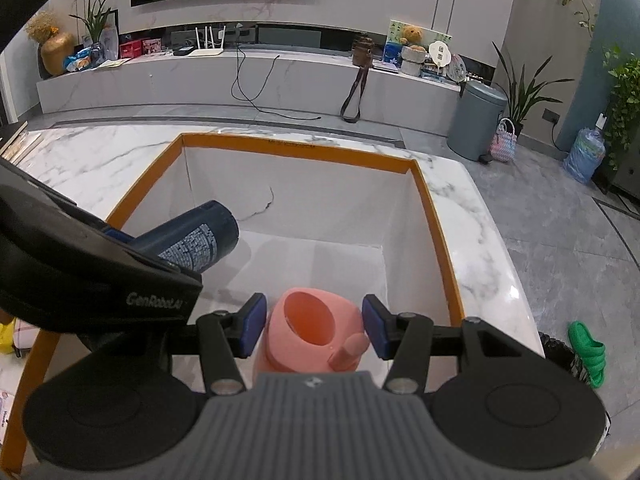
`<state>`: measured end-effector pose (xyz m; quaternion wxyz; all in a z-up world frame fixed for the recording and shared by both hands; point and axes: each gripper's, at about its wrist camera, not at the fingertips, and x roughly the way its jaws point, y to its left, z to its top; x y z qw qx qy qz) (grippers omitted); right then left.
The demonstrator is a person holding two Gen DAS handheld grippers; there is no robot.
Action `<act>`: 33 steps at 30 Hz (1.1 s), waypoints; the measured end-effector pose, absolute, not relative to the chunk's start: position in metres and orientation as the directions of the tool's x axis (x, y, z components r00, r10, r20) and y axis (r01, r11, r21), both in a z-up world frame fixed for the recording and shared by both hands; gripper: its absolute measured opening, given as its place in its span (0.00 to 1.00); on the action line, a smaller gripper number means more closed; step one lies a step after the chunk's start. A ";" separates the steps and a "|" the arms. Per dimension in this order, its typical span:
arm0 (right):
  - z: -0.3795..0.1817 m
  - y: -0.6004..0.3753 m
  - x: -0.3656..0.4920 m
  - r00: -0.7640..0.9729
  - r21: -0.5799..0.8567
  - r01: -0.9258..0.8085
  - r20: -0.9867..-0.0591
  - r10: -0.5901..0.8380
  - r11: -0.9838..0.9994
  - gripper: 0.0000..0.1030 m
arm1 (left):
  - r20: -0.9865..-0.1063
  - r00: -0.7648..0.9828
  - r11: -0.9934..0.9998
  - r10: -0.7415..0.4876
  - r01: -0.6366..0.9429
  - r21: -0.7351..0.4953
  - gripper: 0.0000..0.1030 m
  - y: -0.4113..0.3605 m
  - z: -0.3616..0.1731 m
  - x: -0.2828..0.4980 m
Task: Organize rigid objects
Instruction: 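Carry the spray can over the orange box while right tool carries the pink cup, then open left tool dropping the spray can while right tool releases the pink cup, then withdraw both tools from the orange box and move left tool toward the white tube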
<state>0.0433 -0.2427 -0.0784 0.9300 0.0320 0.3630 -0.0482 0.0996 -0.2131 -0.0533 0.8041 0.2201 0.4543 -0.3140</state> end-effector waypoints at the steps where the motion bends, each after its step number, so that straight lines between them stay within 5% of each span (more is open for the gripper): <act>1: -0.079 -0.243 0.044 0.732 0.028 0.114 -0.678 -0.065 0.993 0.51 | -0.869 0.389 0.706 -0.307 0.705 0.066 0.36 -0.213 -0.053 0.100; 33: -0.067 -0.239 0.031 0.803 0.007 0.130 -0.587 -0.101 0.991 0.70 | -0.857 0.339 0.719 -0.389 0.693 -0.053 0.40 -0.190 -0.037 0.105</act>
